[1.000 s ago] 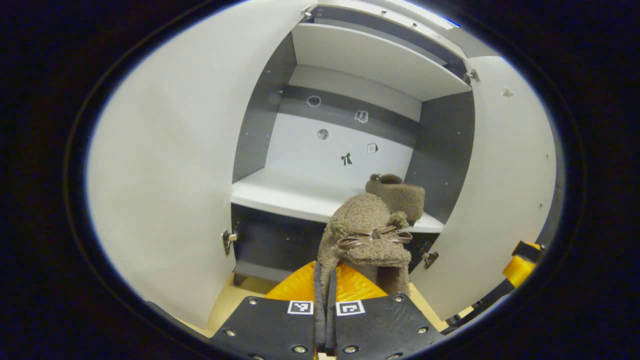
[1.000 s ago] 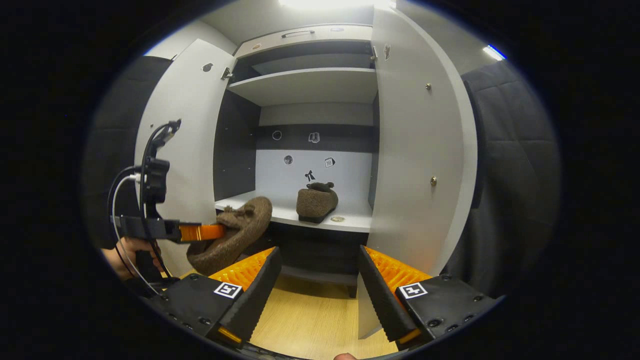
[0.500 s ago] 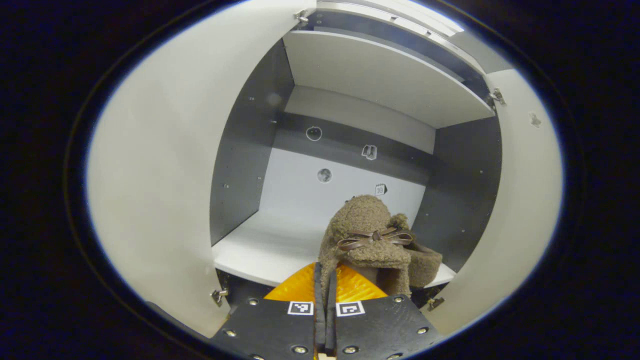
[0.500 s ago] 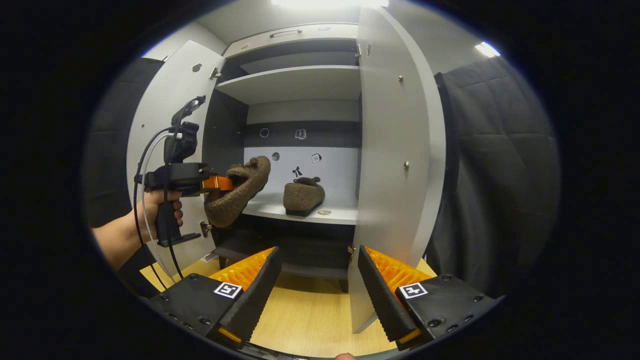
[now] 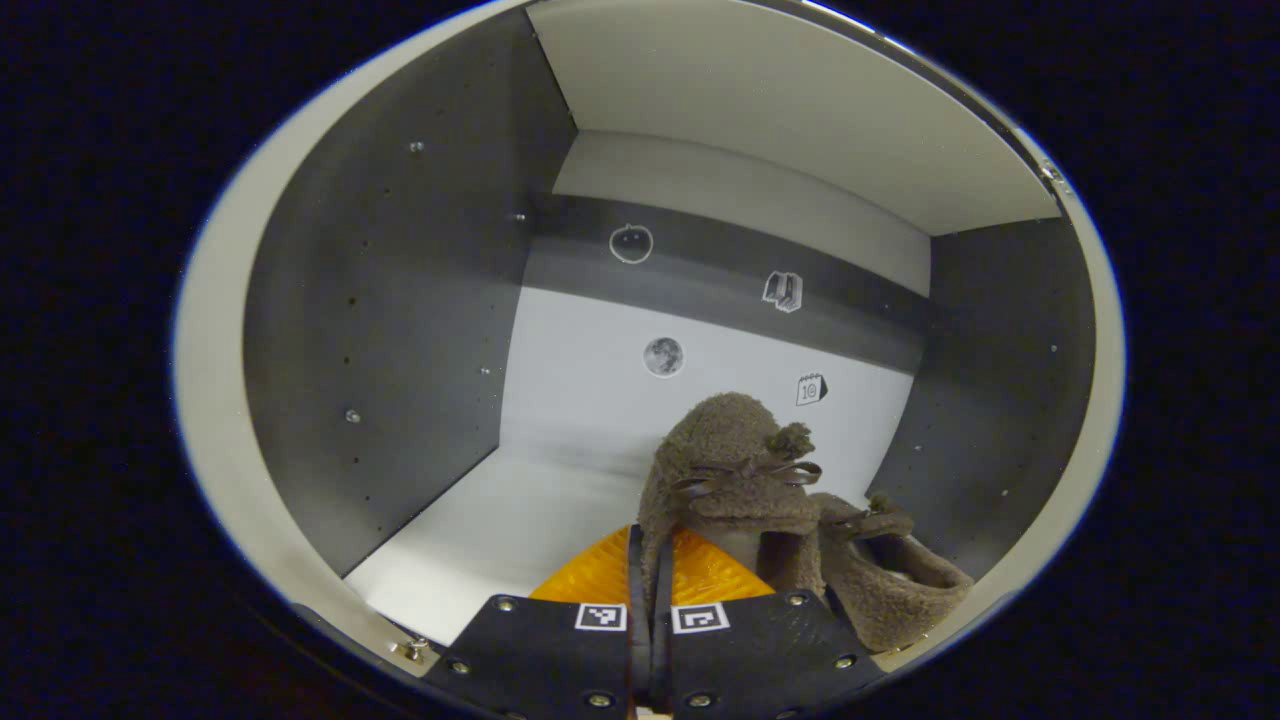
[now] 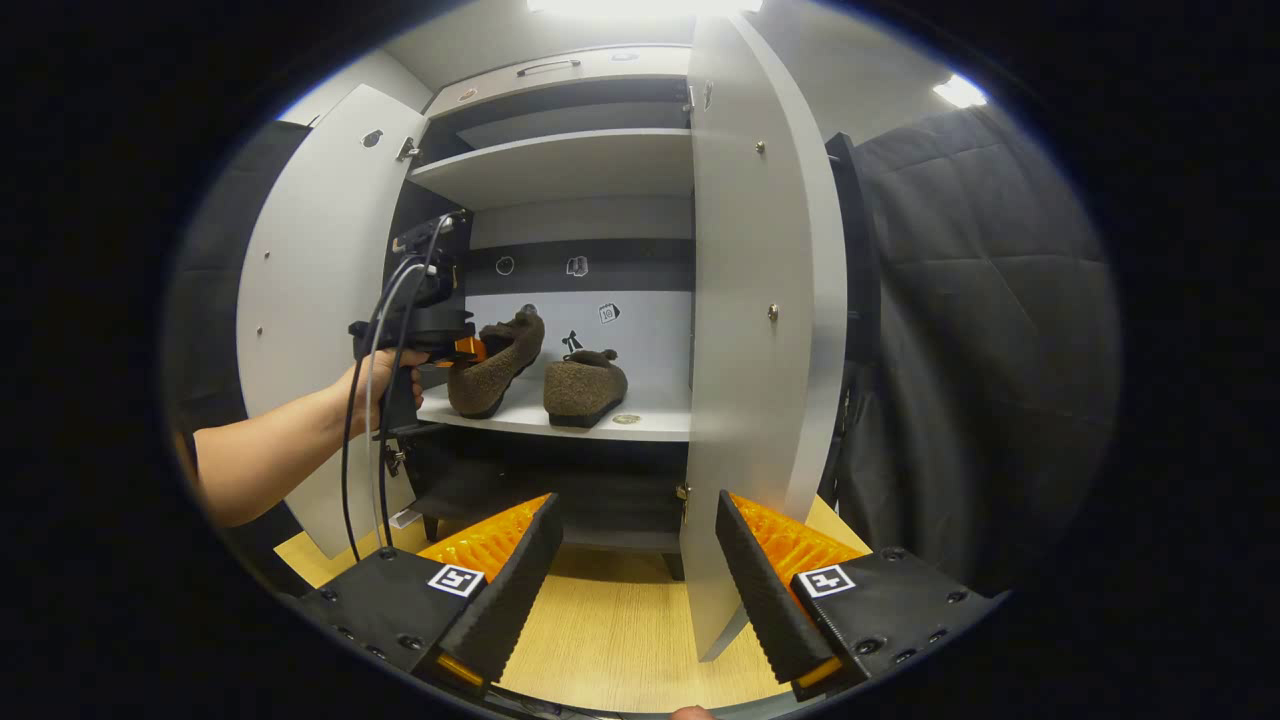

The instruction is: Grab one shoe with the right hand and put it into the shoe cabinet, grab the other shoe with the left hand and put it into the shoe cabinet; then close the right door with the right hand and the left door with the left hand.

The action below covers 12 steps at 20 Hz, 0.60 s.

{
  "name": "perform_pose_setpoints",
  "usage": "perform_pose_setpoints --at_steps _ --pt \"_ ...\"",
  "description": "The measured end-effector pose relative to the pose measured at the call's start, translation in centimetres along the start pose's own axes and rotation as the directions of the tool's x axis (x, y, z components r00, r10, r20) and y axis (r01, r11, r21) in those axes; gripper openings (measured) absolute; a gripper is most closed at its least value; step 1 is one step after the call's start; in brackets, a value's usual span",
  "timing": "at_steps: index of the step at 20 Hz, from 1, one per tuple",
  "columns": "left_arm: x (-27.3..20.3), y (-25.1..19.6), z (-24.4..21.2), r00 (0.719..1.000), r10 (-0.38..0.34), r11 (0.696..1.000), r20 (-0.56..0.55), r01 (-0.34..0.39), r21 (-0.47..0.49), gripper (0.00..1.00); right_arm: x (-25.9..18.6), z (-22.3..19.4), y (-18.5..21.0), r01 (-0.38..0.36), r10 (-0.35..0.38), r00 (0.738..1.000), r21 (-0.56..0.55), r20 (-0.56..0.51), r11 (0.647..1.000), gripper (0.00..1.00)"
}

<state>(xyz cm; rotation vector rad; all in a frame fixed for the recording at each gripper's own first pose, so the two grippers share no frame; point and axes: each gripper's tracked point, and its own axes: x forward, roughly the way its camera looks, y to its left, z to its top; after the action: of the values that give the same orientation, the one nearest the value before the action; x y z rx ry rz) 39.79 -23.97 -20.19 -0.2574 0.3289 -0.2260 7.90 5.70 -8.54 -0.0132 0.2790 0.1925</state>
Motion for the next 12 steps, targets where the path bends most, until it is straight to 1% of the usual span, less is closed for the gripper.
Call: perform_pose_setpoints --at_steps 1,2,3,4,6,8,9,10,11,12 --pt "0.7 0.1 -0.1 1.0 0.01 1.0 -0.01 -0.01 0.012 0.01 0.0 0.0 0.0 0.0 0.0 1.0 0.0 -0.001 1.0 0.98" --pt "1.0 0.4 -0.4 1.0 0.022 0.999 -0.021 -0.022 0.028 0.07 0.0 0.0 0.0 0.001 -0.001 1.0 -0.001 0.0 1.0 0.98" --pt "1.3 0.3 -0.4 0.999 0.019 0.999 -0.025 -0.018 0.038 0.02 0.0 0.1 0.0 -0.001 0.001 1.0 -0.003 -0.001 1.0 0.98" --pt "1.2 0.1 -0.3 1.0 0.016 0.999 -0.022 -0.015 0.047 0.1 -0.2 0.1 0.0 -0.005 0.005 1.0 -0.002 0.0 1.0 0.98" --pt "0.8 0.4 0.5 1.0 0.031 0.997 -0.005 -0.031 0.065 0.18 -0.6 0.5 0.3 -0.019 0.019 1.0 0.006 0.005 1.0 0.98" --pt "-0.1 1.2 0.1 0.998 0.061 0.994 -0.017 -0.059 0.095 0.59 -1.1 1.0 0.2 -0.031 0.031 0.999 0.013 0.03 0.999 0.97" --pt "-0.8 1.2 0.4 0.998 0.069 0.993 -0.003 -0.069 0.099 0.8 -1.3 1.3 0.3 -0.039 0.038 0.998 0.015 0.045 0.999 0.98" --pt "-2.0 1.0 1.1 0.998 0.06 0.993 0.024 -0.062 0.103 1.0 -1.6 1.5 0.4 -0.052 0.051 0.997 0.017 0.054 0.999 0.98" --pt "-2.9 0.7 1.9 0.997 0.052 0.993 0.056 -0.058 0.106 1.0 -2.4 1.8 0.4 -0.062 0.061 0.996 0.018 0.064 0.998 0.98" --pt "-4.1 0.5 2.9 0.995 0.045 0.992 0.088 -0.055 0.112 0.96 -2.9 2.2 0.2 -0.067 0.066 0.995 0.015 0.078 0.998 0.98"
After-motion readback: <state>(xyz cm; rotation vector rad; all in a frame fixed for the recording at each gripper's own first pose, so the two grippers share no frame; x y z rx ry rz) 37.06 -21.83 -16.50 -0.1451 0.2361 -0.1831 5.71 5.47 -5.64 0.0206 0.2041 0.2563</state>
